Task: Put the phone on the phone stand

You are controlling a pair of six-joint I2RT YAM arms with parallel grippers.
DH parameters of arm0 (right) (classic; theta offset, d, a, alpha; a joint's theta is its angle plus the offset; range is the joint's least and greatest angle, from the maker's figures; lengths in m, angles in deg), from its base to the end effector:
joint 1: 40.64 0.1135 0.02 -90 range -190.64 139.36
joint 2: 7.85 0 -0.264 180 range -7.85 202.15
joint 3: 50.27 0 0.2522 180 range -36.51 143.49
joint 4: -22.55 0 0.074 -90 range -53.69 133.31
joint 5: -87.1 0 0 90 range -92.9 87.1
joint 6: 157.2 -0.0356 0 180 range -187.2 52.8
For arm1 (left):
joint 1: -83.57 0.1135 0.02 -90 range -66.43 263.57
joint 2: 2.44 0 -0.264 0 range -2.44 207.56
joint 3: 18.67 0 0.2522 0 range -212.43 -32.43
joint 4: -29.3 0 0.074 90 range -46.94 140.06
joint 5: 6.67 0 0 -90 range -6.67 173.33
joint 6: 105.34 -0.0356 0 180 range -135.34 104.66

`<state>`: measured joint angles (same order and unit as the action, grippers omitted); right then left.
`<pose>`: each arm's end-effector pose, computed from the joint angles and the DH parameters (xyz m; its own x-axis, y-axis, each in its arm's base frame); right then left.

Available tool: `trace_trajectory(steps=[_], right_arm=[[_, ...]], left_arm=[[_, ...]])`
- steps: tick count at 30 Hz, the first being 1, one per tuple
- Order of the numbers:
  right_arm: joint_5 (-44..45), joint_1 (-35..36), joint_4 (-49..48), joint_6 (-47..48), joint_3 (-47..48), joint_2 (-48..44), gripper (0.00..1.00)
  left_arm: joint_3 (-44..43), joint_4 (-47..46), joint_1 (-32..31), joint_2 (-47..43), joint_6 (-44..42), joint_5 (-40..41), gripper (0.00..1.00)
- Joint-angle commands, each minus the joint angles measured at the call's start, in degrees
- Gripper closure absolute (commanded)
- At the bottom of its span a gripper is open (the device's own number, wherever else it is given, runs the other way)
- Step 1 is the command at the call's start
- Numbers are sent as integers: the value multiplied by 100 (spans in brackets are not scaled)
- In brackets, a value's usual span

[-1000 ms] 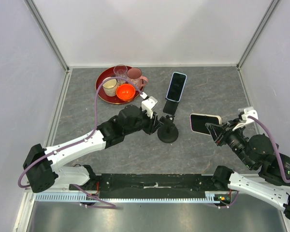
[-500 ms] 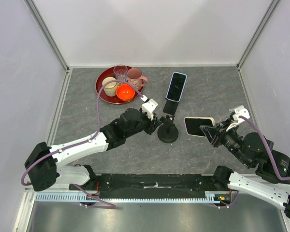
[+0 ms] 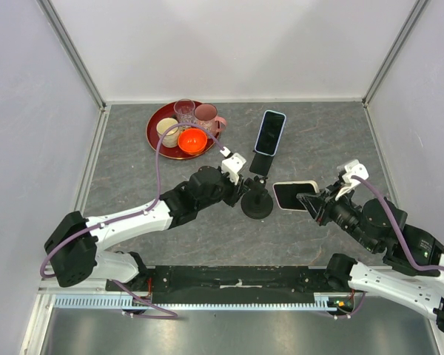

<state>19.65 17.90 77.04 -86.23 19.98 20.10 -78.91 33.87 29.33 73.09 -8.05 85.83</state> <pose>0.0522 0.0592 0.3844 -0.2973 0.0911 -0.9504 -0.5239 0.8167 0.2422 0.1768 -0.2428 0.2654 -0.2968 0.1951 -0.9348 0.7552 0.6471 -0.1046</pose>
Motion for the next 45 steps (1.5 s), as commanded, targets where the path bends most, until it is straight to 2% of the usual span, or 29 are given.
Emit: trace_trajectory(steps=[1, 7, 12, 17, 22, 28, 31, 33, 35, 38, 42, 45], right_arm=[[-83, 8, -698, 66, -15, 0, 100], [-145, -1, -707, 74, -68, 36, 100], [-180, -1, -724, 75, -94, 53, 100], [-233, -1, -751, 83, -121, 88, 100], [-365, 8, -760, 145, -121, 246, 100], [-628, 8, -663, 303, 20, 545, 100], [-751, -1, -593, 434, 55, 677, 100], [-866, -1, -549, 514, 90, 773, 100], [-683, 8, -338, 566, 222, 993, 100], [-821, -1, -74, 926, 433, 1336, 100], [-1680, -1, -56, 1541, 495, 1538, 100], [-2112, -1, -100, 1867, 424, 1617, 100]], left_arm=[[-168, -320, -43, -12, -228, 163, 70], [-177, -355, -43, -20, -175, 312, 67], [-204, -390, -43, -38, -175, 373, 59], [-204, -452, -43, -21, -175, 374, 57], [-186, -522, -43, -3, -201, 400, 62], [-204, -566, -43, 76, -237, 426, 74], [-212, -566, -43, 94, -254, 400, 82], [-230, -505, -43, 59, -263, 374, 92], [-248, -426, -52, -29, -263, 304, 97], [-186, -312, -43, -187, -298, 6, 98], [-11, -136, -43, -582, -403, -495, 98], [60, 101, -43, -880, -465, -584, 98]])
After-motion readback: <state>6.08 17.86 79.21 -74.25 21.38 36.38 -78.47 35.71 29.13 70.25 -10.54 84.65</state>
